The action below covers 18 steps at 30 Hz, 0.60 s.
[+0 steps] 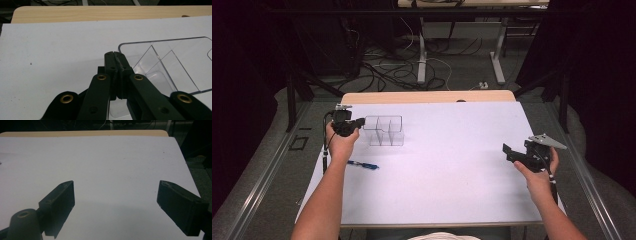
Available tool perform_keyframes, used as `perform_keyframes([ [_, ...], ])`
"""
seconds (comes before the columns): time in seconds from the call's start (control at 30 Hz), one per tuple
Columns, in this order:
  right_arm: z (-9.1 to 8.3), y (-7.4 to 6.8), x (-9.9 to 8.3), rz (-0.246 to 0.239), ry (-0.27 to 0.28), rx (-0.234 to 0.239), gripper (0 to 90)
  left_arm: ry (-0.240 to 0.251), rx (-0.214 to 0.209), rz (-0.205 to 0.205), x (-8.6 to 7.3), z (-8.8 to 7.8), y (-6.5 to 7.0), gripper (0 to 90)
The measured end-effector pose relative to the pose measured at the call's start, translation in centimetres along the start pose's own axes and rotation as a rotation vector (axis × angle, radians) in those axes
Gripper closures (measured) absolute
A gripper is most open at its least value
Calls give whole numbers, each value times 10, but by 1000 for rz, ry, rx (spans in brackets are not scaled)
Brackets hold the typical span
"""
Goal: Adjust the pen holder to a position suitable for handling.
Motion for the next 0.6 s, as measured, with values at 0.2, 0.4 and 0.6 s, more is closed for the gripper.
perform_keyframes([
  [0.2,1,0,0,-9,-1,6,142,-10,-13,5,-1,-1,3,900],
  [0.4,1,-2,0,2,-2,9,143,-11,-22,17,-2,0,12,900],
  [0.6,2,-1,0,-3,6,15,143,-17,-42,21,-3,0,26,900],
])
Point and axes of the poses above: each handheld gripper's, and its own axes: z roughly forward along the jaws, x roughly out of its top, y roughly to its right, the point moved 5 cm from there along z, roughly forward along the jaws, and after that the axes turned 5 degrees about x, right-handed, at the moved point
